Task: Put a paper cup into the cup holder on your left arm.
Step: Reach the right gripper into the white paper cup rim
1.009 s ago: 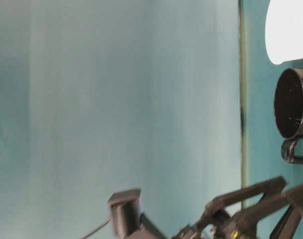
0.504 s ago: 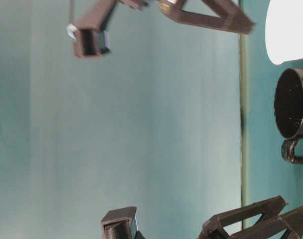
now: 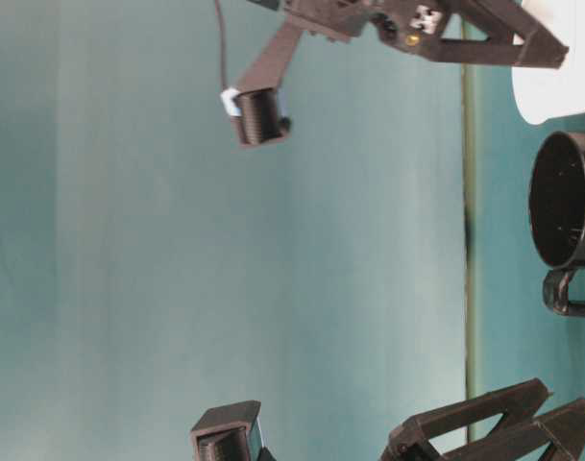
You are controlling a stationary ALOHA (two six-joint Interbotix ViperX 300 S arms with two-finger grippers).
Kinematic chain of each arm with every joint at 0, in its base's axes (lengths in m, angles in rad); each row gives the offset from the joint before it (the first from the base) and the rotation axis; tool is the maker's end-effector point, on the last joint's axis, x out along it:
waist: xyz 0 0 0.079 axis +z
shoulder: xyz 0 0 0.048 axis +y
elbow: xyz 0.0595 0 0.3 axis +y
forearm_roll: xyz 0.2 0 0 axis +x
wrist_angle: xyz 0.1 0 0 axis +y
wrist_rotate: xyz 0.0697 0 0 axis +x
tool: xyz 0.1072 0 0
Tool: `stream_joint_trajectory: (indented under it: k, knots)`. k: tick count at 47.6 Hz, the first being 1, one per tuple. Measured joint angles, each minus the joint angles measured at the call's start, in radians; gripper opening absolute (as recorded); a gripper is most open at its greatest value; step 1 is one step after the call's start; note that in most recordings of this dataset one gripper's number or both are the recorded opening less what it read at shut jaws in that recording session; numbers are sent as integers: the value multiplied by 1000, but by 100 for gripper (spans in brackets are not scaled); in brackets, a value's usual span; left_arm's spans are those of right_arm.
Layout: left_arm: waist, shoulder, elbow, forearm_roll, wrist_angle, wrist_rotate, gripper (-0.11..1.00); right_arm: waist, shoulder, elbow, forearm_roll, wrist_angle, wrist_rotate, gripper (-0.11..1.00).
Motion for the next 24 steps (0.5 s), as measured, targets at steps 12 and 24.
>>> stream_joint_trajectory:
  k: [12,24]
  knots:
    - [-2,0,0,0,-2,0,88,3,18,0,0,-3,0,85]
    - [0,0,2,0,-2,0,88,12,18,0,2,-3,0,57]
